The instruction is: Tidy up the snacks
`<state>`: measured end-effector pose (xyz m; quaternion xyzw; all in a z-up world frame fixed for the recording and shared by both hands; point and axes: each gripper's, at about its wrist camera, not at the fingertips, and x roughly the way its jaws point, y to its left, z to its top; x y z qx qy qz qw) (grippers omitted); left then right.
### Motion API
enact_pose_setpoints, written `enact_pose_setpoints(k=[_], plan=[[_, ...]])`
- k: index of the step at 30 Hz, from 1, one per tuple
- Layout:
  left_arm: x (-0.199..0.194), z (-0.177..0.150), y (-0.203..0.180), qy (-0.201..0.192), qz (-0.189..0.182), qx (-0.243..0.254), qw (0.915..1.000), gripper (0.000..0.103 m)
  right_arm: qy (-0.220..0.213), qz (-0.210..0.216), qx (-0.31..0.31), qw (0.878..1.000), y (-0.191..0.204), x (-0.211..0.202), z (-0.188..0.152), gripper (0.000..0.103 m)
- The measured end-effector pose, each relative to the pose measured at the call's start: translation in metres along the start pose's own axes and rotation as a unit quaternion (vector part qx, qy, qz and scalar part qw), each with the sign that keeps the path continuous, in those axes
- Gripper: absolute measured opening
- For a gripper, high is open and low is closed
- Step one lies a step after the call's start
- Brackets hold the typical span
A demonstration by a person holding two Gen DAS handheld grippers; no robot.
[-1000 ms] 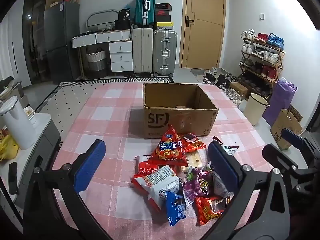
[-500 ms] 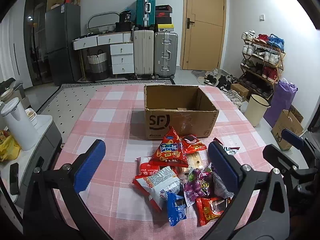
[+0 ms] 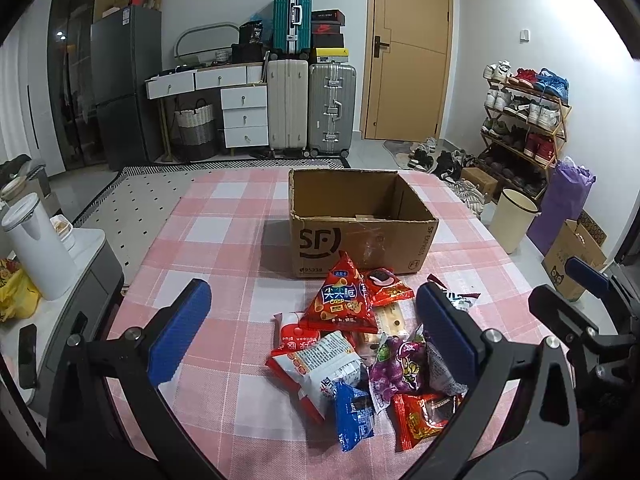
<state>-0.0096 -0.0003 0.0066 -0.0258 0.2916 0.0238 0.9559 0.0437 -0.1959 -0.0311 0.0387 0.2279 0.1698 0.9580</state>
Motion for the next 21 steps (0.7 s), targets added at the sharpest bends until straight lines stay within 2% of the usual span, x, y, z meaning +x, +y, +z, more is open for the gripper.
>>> enact_pose_setpoints(k=[21], plan=[[0.0026, -0.0033, 0.0031, 0.006, -0.004, -0.009, 0.9999, 0.102, -0.002, 0.006, -0.004, 1.000, 0.0064, 0.0003, -0.0003, 0.103]])
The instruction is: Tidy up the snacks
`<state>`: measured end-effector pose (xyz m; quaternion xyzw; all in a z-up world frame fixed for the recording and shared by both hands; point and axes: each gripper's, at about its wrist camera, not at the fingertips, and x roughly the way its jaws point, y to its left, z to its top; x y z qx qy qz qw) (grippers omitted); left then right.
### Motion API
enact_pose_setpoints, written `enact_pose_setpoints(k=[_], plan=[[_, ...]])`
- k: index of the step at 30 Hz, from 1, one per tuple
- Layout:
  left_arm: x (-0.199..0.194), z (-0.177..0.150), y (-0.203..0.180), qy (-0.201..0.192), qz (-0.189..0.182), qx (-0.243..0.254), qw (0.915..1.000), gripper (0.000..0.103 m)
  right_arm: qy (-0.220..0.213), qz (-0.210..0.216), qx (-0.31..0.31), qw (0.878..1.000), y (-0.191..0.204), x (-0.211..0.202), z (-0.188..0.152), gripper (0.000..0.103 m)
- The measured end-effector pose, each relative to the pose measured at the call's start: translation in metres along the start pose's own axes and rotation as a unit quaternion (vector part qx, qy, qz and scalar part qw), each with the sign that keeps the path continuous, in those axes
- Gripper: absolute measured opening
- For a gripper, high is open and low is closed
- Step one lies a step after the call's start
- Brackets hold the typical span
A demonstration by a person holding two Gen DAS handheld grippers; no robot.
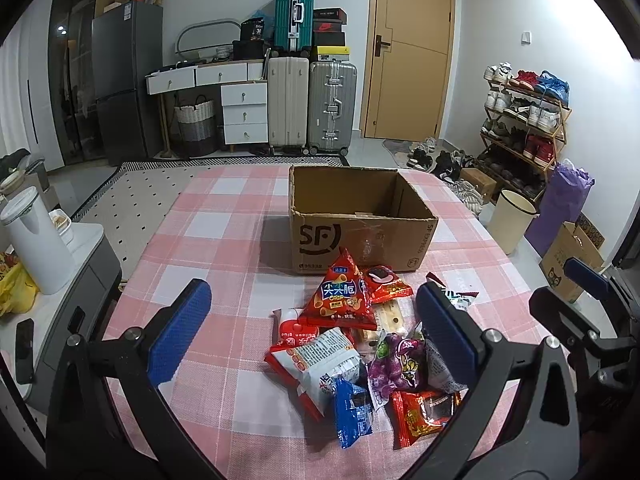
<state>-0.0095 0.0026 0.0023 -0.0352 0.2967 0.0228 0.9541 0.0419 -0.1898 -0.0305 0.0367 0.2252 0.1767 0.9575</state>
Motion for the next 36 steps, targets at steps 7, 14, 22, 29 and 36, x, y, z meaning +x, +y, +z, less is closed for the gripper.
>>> enact_pose_setpoints(k=[7, 14, 22, 29, 36], plan=[[0.001, -0.002, 0.003, 0.007, -0.004, -0.008, 0.9999, 0.102, 0.000, 0.000, -0.001, 1.000, 0.000, 0.000, 0.000, 0.103], [0.002, -0.002, 0.002, 0.007, -0.003, -0.006, 0.9999, 0.102, -0.001, 0.002, 0.000, 1.000, 0.000, -0.001, 0.000, 0.103], [0.004, -0.002, -0.001, 0.006, 0.003, 0.000, 1.0000, 0.102, 0.011, 0.006, 0.002, 1.000, 0.000, 0.000, -0.011, 0.103], [0.006, -0.002, -0.002, 0.007, 0.002, 0.001, 1.0000, 0.102, 0.033, 0.015, 0.000, 0.999, 0.001, 0.003, -0.028, 0.103], [0.009, -0.002, -0.001, 0.003, 0.004, 0.002, 1.0000, 0.102, 0.076, 0.025, -0.011, 0.997, 0.003, 0.011, -0.057, 0.103]])
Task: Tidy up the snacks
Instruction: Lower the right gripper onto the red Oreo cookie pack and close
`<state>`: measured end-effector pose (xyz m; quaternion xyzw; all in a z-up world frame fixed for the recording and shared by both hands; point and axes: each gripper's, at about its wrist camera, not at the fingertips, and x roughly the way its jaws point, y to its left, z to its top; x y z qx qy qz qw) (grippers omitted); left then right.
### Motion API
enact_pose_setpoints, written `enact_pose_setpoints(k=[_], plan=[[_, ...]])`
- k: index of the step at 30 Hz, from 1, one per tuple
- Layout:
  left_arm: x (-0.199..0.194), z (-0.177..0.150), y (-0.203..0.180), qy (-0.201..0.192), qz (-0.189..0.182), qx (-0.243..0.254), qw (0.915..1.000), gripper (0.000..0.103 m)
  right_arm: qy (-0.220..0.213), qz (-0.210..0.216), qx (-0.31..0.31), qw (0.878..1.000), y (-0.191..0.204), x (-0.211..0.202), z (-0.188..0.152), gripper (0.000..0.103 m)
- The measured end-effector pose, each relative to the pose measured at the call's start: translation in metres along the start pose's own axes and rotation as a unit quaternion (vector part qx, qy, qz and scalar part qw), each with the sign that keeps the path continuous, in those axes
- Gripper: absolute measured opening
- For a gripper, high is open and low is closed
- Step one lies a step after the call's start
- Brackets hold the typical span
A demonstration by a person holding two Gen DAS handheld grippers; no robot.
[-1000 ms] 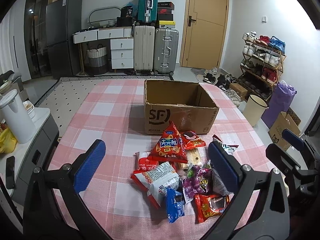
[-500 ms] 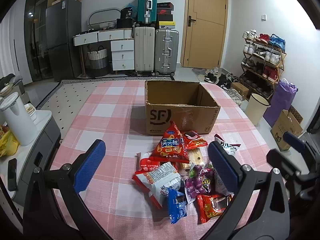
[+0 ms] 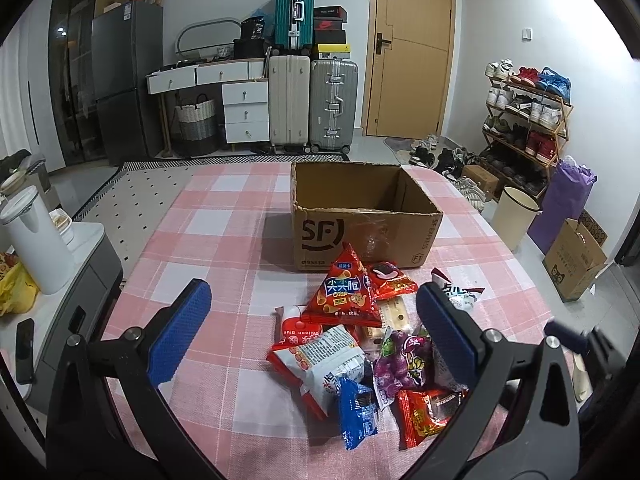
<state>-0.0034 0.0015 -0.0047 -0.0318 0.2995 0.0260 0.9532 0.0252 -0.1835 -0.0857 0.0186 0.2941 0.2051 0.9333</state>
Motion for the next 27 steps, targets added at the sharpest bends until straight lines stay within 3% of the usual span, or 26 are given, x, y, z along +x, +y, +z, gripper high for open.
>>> enact_pose_setpoints(k=[13, 22, 27], plan=[[0.002, -0.002, 0.004, 0.000, 0.000, -0.003, 1.0000, 0.102, 0.097, 0.050, 0.017, 0.994, -0.002, 0.045, -0.054, 0.103], [0.008, -0.006, 0.009, 0.004, 0.000, -0.008, 1.0000, 0.102, 0.114, 0.074, 0.020, 0.991, 0.001, 0.064, -0.057, 0.102], [0.013, -0.008, 0.012, 0.011, -0.001, -0.011, 0.9999, 0.102, 0.121, 0.081, 0.011, 0.989, 0.010, 0.073, -0.055, 0.093]])
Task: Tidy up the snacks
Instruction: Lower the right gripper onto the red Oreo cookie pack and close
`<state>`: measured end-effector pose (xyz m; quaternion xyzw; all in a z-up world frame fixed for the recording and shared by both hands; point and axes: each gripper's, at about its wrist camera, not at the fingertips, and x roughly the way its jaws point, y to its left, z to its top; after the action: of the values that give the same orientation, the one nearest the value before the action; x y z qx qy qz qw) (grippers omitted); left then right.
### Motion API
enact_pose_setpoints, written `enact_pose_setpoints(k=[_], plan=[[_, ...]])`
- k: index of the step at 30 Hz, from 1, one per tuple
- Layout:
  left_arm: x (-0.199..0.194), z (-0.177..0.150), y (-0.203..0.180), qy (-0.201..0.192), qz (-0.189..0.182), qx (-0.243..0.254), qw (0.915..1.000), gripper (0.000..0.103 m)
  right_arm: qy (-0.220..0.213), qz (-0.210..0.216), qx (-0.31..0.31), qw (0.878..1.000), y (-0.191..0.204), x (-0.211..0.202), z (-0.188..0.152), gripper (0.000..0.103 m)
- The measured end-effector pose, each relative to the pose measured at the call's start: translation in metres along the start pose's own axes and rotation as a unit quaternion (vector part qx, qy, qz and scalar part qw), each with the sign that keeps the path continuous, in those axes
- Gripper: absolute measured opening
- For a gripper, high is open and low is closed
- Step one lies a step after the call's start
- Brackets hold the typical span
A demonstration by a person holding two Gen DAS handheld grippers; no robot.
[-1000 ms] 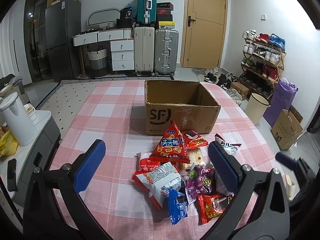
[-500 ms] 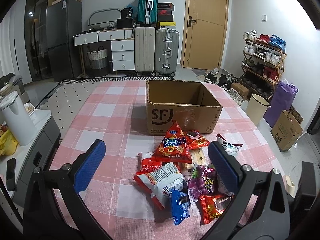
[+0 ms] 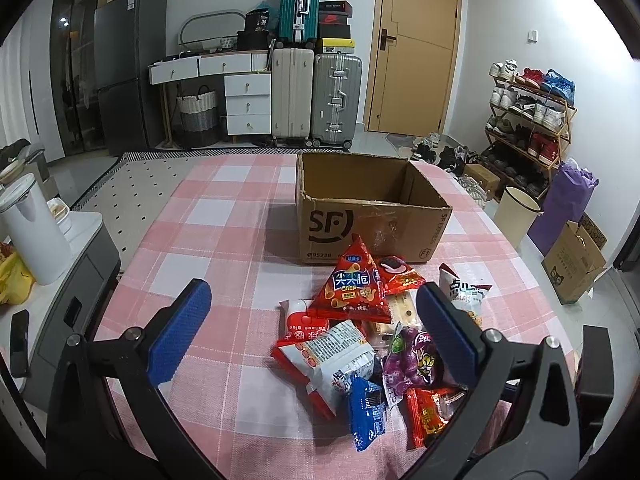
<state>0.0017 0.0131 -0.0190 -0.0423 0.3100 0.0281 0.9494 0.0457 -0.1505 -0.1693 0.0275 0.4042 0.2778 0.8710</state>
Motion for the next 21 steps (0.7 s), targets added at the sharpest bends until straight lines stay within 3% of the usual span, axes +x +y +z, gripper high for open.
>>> enact_pose_setpoints(k=[9, 14, 21], plan=[[0.004, -0.001, 0.005, 0.006, -0.001, -0.005, 1.0000, 0.102, 0.020, -0.005, 0.004, 1.000, 0.001, 0.015, 0.000, 0.081], [0.006, -0.002, 0.006, 0.011, 0.000, -0.008, 0.9999, 0.102, 0.022, -0.011, -0.004, 1.000, 0.001, 0.018, -0.002, 0.061], [0.005, -0.003, 0.005, 0.009, -0.003, -0.007, 0.9999, 0.102, 0.019, 0.023, 0.014, 0.999, -0.002, 0.014, -0.004, 0.047]])
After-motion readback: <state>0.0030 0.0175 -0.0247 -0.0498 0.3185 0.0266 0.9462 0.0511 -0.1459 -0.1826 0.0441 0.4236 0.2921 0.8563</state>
